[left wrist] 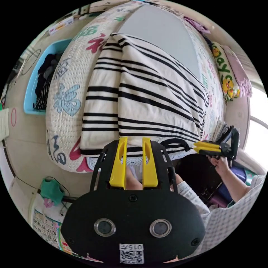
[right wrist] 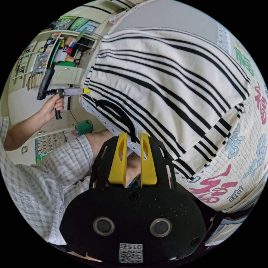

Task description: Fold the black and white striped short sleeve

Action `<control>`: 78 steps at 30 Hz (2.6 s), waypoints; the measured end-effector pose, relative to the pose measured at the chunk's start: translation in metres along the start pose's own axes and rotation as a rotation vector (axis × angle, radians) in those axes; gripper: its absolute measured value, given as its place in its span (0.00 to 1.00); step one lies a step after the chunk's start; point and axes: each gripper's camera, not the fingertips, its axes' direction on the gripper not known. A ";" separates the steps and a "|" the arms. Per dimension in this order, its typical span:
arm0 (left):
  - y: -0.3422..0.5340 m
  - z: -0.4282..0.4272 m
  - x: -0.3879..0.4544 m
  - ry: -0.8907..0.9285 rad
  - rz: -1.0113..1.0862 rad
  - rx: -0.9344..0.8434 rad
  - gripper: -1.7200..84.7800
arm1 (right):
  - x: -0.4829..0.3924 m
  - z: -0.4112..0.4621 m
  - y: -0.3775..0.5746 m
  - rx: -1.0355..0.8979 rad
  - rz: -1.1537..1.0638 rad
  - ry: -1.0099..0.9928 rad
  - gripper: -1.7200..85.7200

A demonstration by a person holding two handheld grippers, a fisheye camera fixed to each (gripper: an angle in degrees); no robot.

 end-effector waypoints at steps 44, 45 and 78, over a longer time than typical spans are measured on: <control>-0.039 0.066 0.049 -0.126 -0.086 0.025 0.06 | 0.067 0.105 -0.007 -0.096 0.043 0.084 0.03; -0.044 0.056 0.055 -0.182 -0.067 0.025 0.07 | 0.075 0.100 0.001 -0.064 0.100 0.050 0.04; -0.290 0.133 0.486 -0.317 1.090 -0.231 0.04 | 0.195 0.107 0.164 0.525 0.652 -0.254 0.03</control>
